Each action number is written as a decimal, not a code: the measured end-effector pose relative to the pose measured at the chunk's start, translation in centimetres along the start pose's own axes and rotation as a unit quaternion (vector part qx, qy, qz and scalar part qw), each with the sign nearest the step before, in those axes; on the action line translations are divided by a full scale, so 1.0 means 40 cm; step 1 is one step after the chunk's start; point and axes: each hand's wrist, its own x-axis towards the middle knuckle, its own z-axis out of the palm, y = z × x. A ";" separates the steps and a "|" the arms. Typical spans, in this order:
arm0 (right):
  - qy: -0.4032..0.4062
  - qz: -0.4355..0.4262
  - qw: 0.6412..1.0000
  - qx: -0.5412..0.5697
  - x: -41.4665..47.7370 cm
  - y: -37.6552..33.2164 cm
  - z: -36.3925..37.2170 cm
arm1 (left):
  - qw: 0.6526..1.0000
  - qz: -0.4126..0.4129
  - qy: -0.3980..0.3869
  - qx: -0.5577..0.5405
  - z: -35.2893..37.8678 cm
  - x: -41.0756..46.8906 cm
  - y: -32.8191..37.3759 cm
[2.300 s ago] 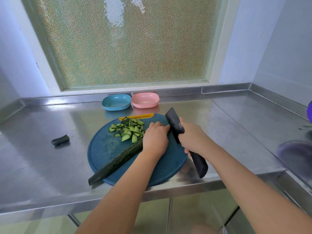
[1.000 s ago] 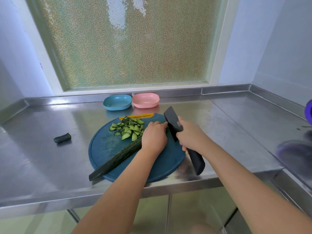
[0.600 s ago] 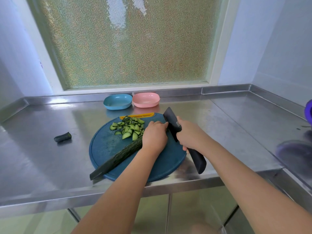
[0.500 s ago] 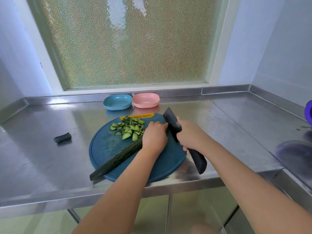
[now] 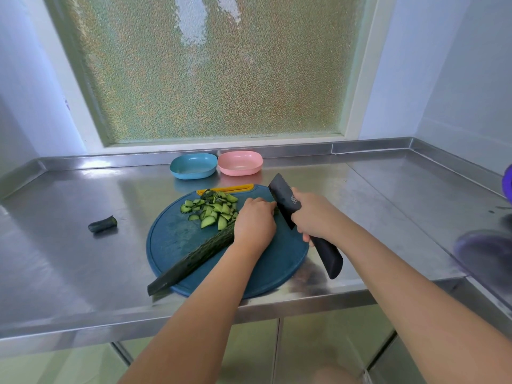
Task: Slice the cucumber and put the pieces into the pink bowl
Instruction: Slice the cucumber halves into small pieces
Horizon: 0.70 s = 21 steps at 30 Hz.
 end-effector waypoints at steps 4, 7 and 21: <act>-0.007 0.010 1.000 0.000 -0.002 -0.002 0.003 | 1.000 0.000 -0.004 0.001 -0.004 -0.001 0.002; -0.010 0.011 1.000 0.000 -0.006 -0.005 0.003 | 1.000 -0.002 -0.006 0.001 -0.006 -0.001 0.003; 0.013 -0.007 0.997 -0.072 0.004 -0.016 0.062 | 1.000 -0.005 0.016 -0.005 0.000 0.000 0.001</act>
